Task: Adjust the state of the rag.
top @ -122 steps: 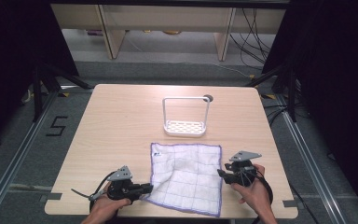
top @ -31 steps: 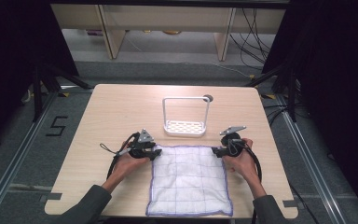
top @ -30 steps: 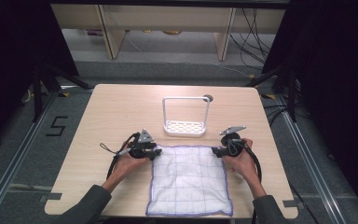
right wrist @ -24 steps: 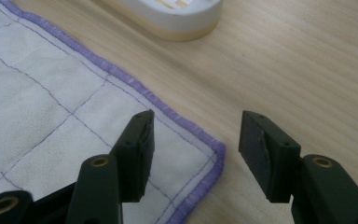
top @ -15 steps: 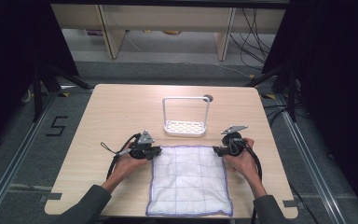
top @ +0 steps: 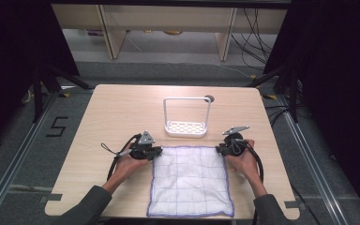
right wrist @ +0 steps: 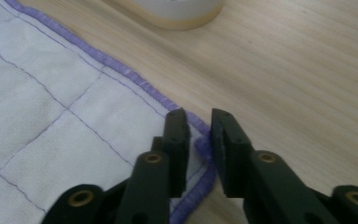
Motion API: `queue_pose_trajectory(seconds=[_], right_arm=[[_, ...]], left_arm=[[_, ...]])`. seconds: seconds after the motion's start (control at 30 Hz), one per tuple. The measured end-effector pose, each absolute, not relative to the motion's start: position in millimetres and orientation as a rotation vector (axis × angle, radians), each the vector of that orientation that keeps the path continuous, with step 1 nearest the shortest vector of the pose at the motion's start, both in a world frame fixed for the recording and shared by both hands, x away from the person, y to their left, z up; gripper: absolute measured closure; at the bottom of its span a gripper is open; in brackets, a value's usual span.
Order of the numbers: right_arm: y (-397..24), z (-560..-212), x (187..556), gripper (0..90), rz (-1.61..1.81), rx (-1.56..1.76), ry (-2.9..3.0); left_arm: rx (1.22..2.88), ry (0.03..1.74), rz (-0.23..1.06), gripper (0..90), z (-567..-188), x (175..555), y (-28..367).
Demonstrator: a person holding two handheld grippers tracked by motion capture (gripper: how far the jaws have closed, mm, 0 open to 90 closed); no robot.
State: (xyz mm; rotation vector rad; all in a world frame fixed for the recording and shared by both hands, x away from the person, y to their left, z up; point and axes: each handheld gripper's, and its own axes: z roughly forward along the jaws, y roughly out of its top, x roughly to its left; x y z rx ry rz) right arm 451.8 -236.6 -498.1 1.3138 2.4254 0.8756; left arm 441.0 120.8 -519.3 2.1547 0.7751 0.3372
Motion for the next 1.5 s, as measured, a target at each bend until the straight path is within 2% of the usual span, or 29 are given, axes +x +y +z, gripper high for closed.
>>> queue_pose_trajectory(seconds=[0.07,0.17,0.43,0.67,0.93,1.2,1.5], right_arm=[[-238.8,-501.2,455.0,83.5,0.917,1.256,2.427],[-237.3,-500.2,454.7,86.2,0.937,1.283,2.416],[-243.1,-483.2,456.7,87.4,1.03,1.229,2.373],[-242.0,-461.8,459.2,87.7,1.148,1.26,2.317],[-235.5,-439.2,453.8,87.7,1.202,1.133,2.293],[-246.0,-423.8,410.7,87.7,1.212,1.052,2.312],[-250.6,-429.5,357.9,87.7,1.226,0.966,2.343]], left_arm=[[2.151,0.778,0.338,83.9,-519.4,441.1,120.6],[2.146,0.794,0.346,84.2,-519.1,441.4,121.1],[2.091,0.84,0.377,85.4,-511.9,444.7,129.6],[2.004,0.825,0.433,85.7,-484.9,446.2,136.7],[1.946,0.81,0.439,85.6,-469.6,442.5,149.0],[1.938,0.682,0.461,85.7,-453.6,401.5,148.7],[1.967,0.559,0.439,85.4,-461.2,346.6,152.3]])
